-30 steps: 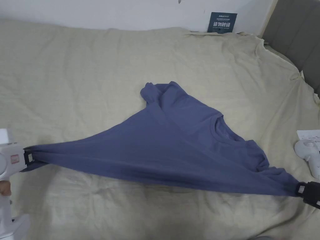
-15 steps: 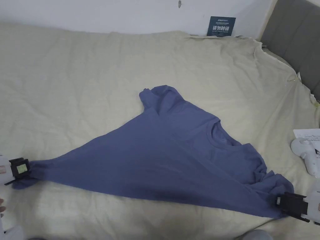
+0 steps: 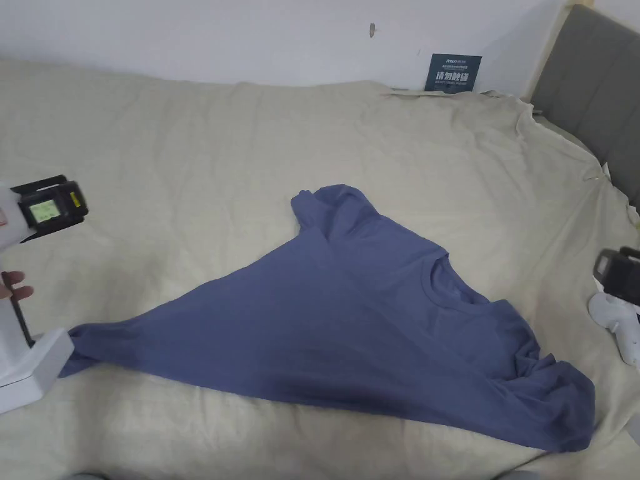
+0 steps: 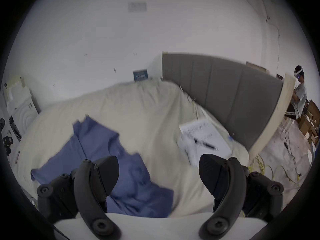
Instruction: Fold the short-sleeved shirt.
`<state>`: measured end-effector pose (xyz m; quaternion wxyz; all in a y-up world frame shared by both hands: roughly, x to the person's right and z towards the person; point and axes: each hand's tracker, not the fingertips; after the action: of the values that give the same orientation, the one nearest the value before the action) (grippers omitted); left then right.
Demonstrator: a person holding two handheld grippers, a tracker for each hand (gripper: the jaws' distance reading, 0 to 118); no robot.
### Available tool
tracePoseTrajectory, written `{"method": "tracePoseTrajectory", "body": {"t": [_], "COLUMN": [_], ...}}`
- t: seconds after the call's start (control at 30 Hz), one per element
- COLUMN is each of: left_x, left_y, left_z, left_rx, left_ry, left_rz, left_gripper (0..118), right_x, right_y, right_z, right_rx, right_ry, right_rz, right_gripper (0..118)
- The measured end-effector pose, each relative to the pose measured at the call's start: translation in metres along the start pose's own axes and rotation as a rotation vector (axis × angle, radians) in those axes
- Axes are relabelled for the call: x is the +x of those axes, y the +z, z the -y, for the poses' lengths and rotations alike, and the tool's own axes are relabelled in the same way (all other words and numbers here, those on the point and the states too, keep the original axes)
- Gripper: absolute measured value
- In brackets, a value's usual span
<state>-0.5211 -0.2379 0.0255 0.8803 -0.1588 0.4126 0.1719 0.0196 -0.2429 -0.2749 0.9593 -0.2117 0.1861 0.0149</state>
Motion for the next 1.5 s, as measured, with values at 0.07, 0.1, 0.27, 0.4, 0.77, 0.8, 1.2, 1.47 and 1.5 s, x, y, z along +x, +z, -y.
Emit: {"method": "tracePoseTrajectory", "body": {"t": [0.07,0.1,0.27,0.4,0.77,0.8,1.2,1.47,1.5], "left_x": [0.016,0.023,0.052,0.068,0.08,0.081,0.078,0.075,0.075], "left_y": [0.005,0.007,0.022,0.038,0.039,0.039,0.038,0.031,0.029], "left_z": [0.006,0.013,0.049,0.07,0.087,0.087,0.084,0.081,0.081], "left_rx": [0.026,0.054,0.146,0.192,0.137,0.135,0.135,0.127,0.124], "left_ry": [-0.003,-0.022,-0.149,-0.177,-0.201,-0.212,-0.177,-0.166,-0.168], "left_rz": [0.022,0.026,0.053,0.097,0.164,0.17,0.173,0.166,0.164], "left_gripper": [118,118,118,116,4,0,0,0,0], "right_x": [-0.015,-0.024,-0.059,-0.076,-0.092,-0.093,-0.098,-0.103,-0.105], "right_y": [0.005,0.008,0.019,0.024,0.021,0.021,0.01,-0.037,-0.046], "right_z": [-0.001,0.002,0.021,0.034,0.045,0.045,0.042,0.003,-0.006], "right_rx": [0.09,0.126,0.202,0.234,0.228,0.224,0.192,0.073,0.056], "right_ry": [-0.003,-0.004,0.015,0.025,0.042,0.052,0.042,0.049,0.066], "right_rz": [-0.052,-0.064,-0.105,-0.125,-0.179,-0.187,-0.192,-0.217,-0.228], "right_gripper": [100,102,109,109,1,1,0,15,35]}}
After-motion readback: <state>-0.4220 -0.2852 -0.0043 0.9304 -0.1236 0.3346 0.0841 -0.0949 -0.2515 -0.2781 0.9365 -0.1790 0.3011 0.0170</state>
